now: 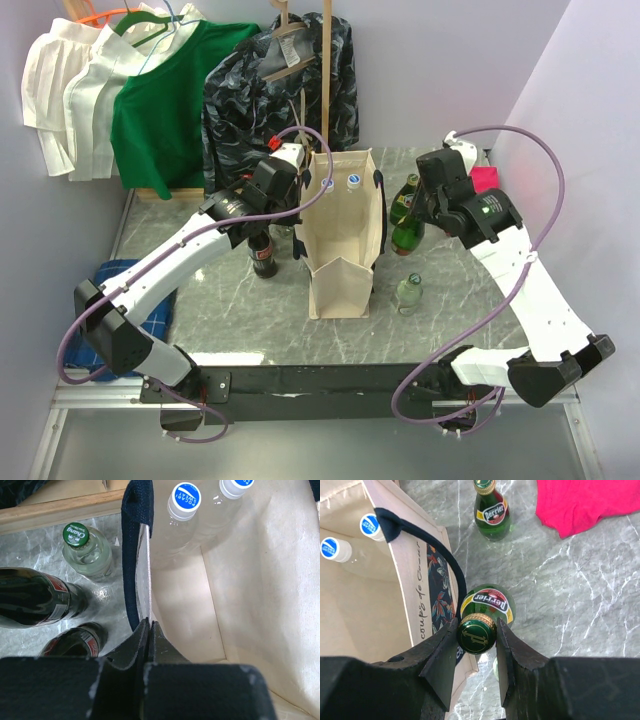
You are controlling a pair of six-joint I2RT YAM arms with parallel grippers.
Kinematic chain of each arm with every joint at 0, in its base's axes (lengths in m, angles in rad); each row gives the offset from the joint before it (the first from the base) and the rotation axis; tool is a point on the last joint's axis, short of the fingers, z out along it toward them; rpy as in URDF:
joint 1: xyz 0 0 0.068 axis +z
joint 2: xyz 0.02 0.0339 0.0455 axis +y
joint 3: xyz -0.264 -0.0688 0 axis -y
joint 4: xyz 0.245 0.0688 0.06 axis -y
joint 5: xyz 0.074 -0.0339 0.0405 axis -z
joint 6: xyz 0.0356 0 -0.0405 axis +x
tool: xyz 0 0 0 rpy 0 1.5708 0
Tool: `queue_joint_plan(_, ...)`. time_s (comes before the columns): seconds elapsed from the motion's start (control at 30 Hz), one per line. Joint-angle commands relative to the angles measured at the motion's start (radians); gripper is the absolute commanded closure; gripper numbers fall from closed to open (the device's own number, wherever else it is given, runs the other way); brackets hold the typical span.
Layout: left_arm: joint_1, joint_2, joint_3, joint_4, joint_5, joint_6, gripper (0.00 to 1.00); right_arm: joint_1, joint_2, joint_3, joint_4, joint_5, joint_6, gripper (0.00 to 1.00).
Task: Place the beverage into the canvas bag
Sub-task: Pick up the drink from the center of the board, then place the drink in the canvas bag.
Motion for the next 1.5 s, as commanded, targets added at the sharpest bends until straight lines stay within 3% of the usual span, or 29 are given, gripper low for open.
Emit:
queue_joint_plan(0.0,-0.002,-0.019,0.019,0.054,0.008,0.004,0.99,-0.007,-0.013,0.114,0.063,0.052,-0.024,1.0)
queue_joint_plan(0.97,-0.002,-0.009,0.024,0.058,0.0,-0.008,0.99,-0.013,0.069,0.473,0.0,0.029,-0.119,1.0)
queue_joint_plan(1.47,-0.002,-0.011,0.018,0.064,-0.002,-0.007,0.99,-0.013,0.099,0.576,0.008,-0.009,-0.134,1.0)
